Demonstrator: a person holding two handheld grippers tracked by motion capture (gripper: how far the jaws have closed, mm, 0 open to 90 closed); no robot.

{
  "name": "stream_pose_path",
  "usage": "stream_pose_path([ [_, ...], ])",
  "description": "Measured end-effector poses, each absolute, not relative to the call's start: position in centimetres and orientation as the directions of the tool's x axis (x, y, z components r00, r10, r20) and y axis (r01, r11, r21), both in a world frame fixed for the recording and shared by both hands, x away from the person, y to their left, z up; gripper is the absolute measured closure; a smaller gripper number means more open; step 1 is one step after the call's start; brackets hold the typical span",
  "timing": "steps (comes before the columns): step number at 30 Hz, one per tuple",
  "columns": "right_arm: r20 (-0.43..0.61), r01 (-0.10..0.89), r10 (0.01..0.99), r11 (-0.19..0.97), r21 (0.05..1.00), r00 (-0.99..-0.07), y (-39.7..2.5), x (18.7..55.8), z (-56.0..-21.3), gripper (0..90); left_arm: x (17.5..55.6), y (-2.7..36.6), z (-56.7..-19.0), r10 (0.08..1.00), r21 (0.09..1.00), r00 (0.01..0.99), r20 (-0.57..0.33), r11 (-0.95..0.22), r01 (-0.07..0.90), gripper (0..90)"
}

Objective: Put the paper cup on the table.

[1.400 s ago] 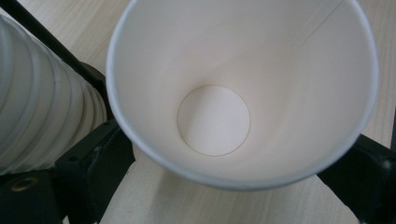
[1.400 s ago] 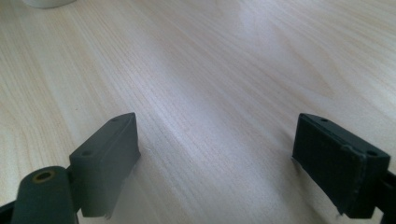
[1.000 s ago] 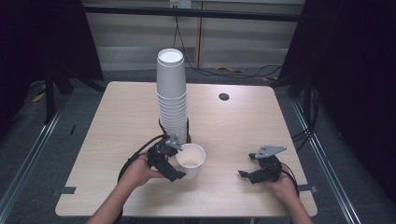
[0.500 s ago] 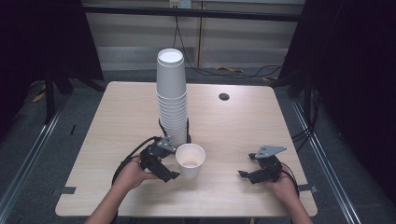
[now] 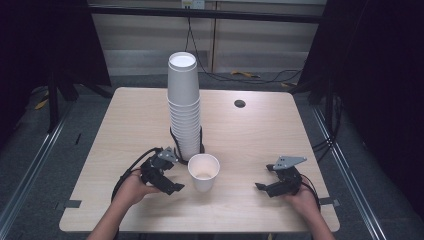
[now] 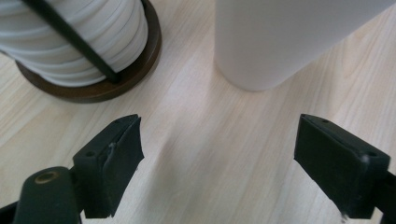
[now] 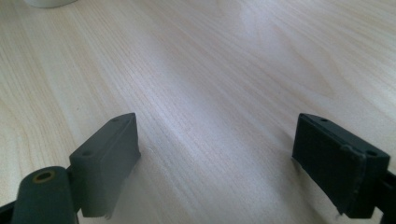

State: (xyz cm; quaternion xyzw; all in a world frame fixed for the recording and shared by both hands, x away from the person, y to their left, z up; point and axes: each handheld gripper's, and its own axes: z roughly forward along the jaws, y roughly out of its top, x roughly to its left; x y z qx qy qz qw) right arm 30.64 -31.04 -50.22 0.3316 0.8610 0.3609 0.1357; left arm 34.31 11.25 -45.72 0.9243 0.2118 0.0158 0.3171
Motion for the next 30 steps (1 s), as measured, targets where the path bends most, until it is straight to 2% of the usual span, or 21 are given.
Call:
stream_pose_path([
  [30, 0.005, 0.472, 0.668, 0.520, 0.712, -0.744, -31.0, 30.6, -50.2, 14.2, 34.1, 16.3, -49.1, 0.464, 0.612, 0.880, -0.100, -0.668, 0.422, 15.7],
])
